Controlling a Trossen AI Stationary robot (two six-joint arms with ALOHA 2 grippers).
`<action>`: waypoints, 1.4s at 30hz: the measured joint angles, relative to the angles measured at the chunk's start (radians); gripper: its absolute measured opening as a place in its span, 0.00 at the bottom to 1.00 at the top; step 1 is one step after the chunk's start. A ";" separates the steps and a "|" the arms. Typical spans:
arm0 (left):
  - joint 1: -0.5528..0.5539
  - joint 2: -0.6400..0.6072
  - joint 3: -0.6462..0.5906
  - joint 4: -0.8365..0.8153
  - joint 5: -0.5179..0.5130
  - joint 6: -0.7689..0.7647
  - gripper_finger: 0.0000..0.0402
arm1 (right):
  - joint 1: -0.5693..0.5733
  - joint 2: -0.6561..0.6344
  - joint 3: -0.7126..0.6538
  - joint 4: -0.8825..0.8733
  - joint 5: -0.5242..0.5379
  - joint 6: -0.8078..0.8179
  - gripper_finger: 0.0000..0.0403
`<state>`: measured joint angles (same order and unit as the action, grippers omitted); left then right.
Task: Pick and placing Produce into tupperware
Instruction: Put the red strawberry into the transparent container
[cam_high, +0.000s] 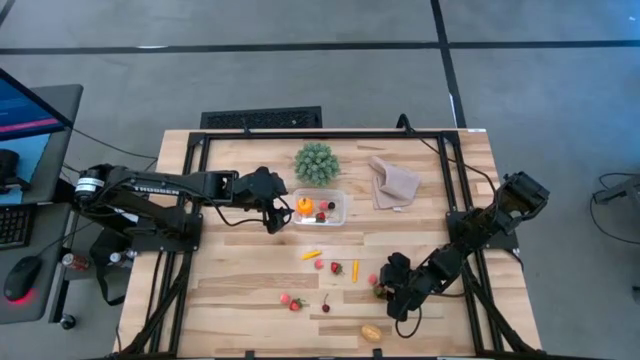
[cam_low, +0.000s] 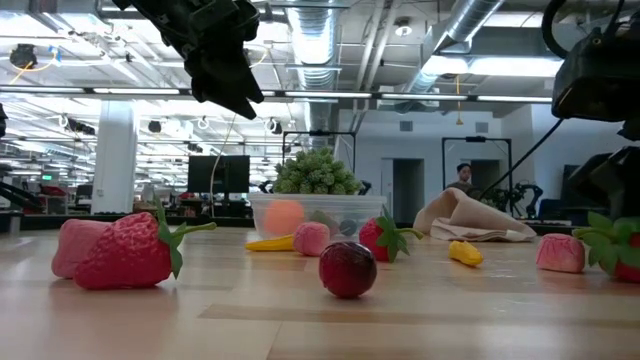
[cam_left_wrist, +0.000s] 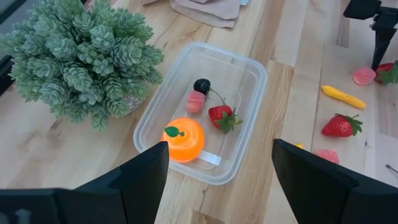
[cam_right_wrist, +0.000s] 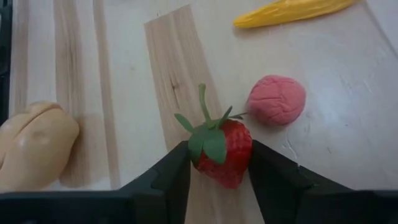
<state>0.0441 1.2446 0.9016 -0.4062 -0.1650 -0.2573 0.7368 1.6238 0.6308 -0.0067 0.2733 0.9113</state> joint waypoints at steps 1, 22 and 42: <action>0.000 0.000 0.000 0.000 0.000 0.000 0.68 | 0.000 0.000 0.000 0.000 0.000 0.000 0.35; 0.000 0.000 0.000 0.001 0.000 0.005 0.68 | 0.000 0.000 0.000 0.081 0.015 0.031 0.32; -0.015 0.000 0.000 -0.001 0.026 0.042 0.68 | -0.048 0.000 0.000 0.324 0.050 0.006 0.34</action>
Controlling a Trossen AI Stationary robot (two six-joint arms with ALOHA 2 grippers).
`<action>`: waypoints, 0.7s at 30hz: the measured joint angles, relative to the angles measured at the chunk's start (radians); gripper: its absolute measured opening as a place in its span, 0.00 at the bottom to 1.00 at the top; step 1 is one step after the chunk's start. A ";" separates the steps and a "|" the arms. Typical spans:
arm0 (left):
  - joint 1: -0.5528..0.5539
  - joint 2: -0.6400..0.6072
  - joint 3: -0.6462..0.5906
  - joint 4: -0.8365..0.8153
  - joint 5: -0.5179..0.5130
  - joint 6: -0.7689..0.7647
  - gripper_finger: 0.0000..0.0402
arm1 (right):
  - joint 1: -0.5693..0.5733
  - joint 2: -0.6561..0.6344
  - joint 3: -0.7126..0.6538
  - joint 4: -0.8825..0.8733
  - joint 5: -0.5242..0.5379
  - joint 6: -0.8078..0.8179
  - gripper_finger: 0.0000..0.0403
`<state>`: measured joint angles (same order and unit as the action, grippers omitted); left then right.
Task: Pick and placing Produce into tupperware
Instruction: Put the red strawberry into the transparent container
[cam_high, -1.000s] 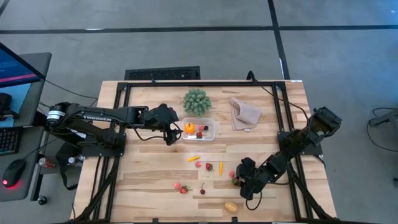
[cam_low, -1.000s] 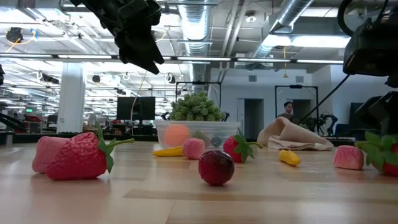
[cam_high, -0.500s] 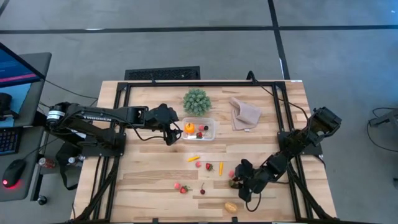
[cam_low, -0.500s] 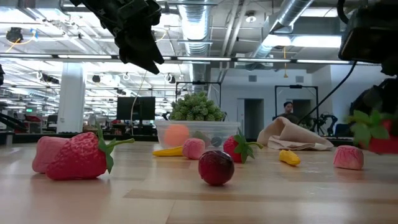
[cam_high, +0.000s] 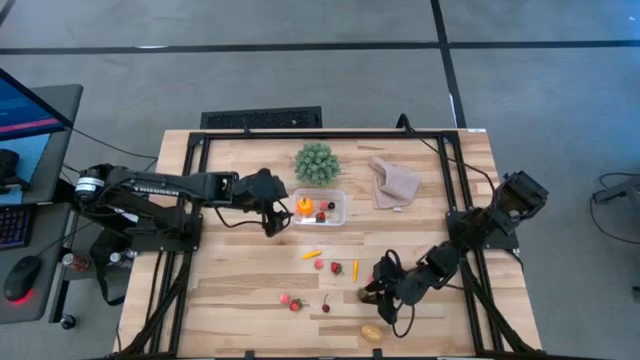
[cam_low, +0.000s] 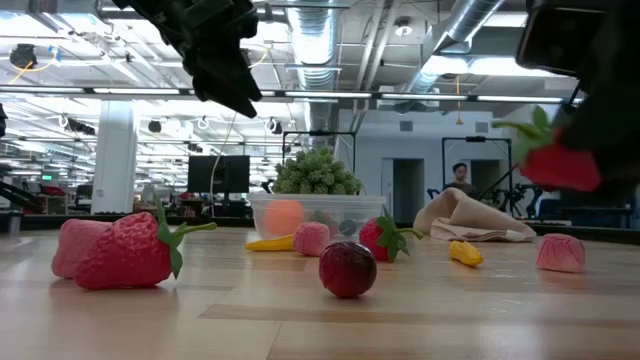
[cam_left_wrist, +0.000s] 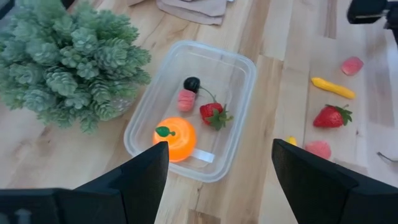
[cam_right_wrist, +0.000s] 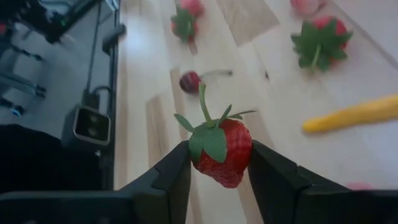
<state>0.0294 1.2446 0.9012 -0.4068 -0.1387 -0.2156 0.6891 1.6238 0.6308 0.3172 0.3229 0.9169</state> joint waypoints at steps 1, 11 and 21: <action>-0.005 0.000 0.000 0.000 0.000 0.009 0.68 | -0.007 0.000 0.000 0.013 0.000 -0.001 0.35; -0.030 -0.007 0.000 -0.012 0.000 0.082 0.68 | -0.069 0.000 0.000 0.120 0.000 -0.035 0.33; -0.030 -0.115 -0.020 -0.078 -0.038 0.127 0.68 | -0.133 0.000 0.001 0.219 0.003 -0.081 0.35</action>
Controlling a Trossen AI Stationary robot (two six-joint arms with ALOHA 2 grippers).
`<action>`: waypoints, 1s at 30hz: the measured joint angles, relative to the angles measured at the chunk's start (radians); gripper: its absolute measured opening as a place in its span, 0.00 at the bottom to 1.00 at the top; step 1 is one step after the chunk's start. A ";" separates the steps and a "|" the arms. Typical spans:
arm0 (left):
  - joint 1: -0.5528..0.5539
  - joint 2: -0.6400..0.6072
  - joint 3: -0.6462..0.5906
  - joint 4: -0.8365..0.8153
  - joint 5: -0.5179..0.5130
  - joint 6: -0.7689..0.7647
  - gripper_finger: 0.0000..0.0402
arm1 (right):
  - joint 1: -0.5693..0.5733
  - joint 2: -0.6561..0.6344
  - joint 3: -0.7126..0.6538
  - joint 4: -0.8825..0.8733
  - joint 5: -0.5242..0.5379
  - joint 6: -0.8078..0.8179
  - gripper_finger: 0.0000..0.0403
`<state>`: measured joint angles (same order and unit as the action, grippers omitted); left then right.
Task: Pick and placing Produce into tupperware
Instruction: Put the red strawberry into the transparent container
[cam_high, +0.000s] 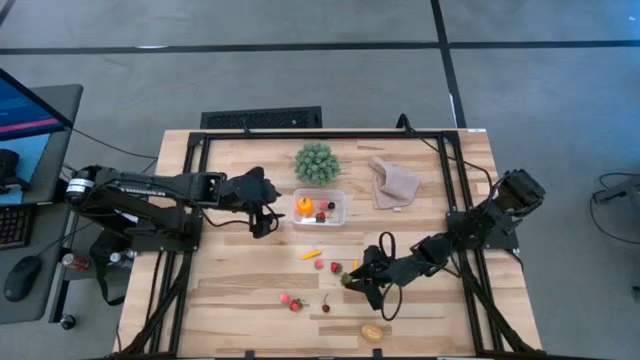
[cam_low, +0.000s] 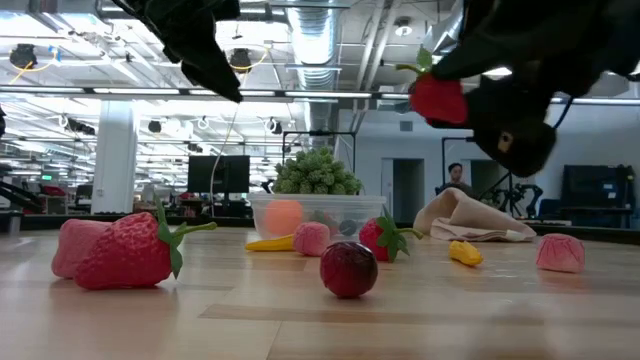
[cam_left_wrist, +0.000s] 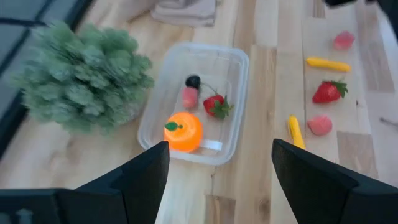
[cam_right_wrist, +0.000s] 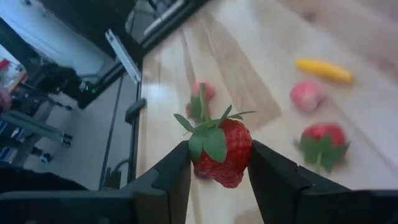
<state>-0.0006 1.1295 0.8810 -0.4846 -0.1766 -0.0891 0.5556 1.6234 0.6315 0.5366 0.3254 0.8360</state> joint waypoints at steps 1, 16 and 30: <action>0.000 -0.023 -0.008 -0.011 -0.009 0.000 0.68 | -0.010 0.000 -0.001 0.014 0.002 -0.012 0.34; 0.000 -0.554 -0.260 -0.030 -0.072 -0.170 0.68 | -0.182 0.000 0.000 0.161 0.015 -0.175 0.35; 0.000 -0.861 -0.378 -0.110 -0.075 -0.221 0.68 | -0.357 0.000 -0.001 0.211 0.012 -0.233 0.36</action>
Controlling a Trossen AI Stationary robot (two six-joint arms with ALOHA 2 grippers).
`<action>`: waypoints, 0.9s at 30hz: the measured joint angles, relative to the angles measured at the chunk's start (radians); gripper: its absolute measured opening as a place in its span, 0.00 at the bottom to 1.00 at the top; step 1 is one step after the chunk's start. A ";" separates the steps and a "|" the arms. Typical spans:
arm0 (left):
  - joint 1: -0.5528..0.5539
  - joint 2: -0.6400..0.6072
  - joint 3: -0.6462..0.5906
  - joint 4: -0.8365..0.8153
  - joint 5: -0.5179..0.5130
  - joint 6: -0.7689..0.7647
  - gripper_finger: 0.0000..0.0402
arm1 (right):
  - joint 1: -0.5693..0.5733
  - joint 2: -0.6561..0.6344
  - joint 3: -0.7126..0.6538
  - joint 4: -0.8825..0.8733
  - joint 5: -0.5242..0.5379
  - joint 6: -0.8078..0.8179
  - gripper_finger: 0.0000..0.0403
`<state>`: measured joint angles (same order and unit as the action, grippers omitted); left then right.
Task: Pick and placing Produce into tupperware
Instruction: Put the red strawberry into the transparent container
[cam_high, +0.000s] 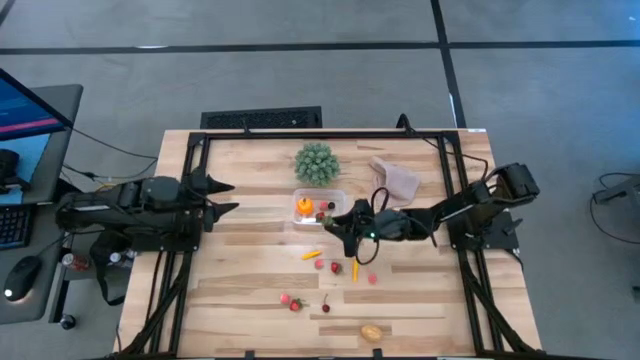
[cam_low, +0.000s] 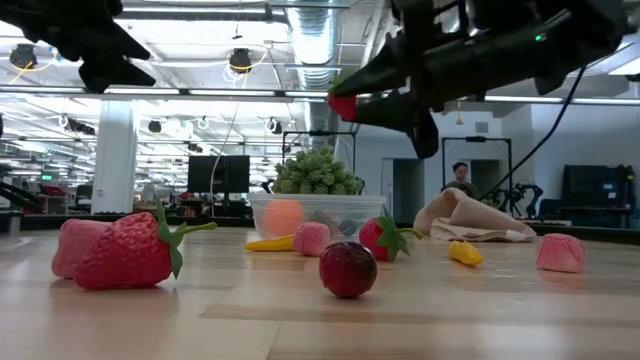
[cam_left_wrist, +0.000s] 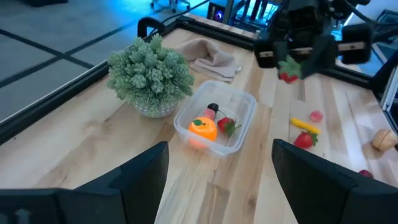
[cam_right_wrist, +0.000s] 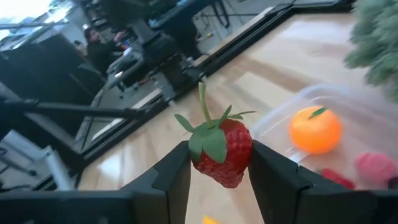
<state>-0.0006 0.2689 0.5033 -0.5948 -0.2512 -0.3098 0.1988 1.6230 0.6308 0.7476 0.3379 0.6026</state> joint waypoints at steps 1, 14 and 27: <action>0.000 -0.008 -0.001 -0.002 0.000 0.004 0.68 | -0.012 0.000 0.000 0.001 0.000 -0.003 0.35; 0.000 -0.023 -0.001 0.009 -0.029 0.034 0.68 | -0.166 0.000 0.000 -0.125 0.000 0.047 0.36; 0.000 -0.023 -0.001 0.009 -0.030 0.037 0.68 | -0.214 0.000 0.000 -0.240 0.001 0.110 0.36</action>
<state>-0.0006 0.2459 0.5022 -0.5859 -0.2813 -0.2726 -0.0157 1.6230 0.6308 0.5077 0.3393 0.7130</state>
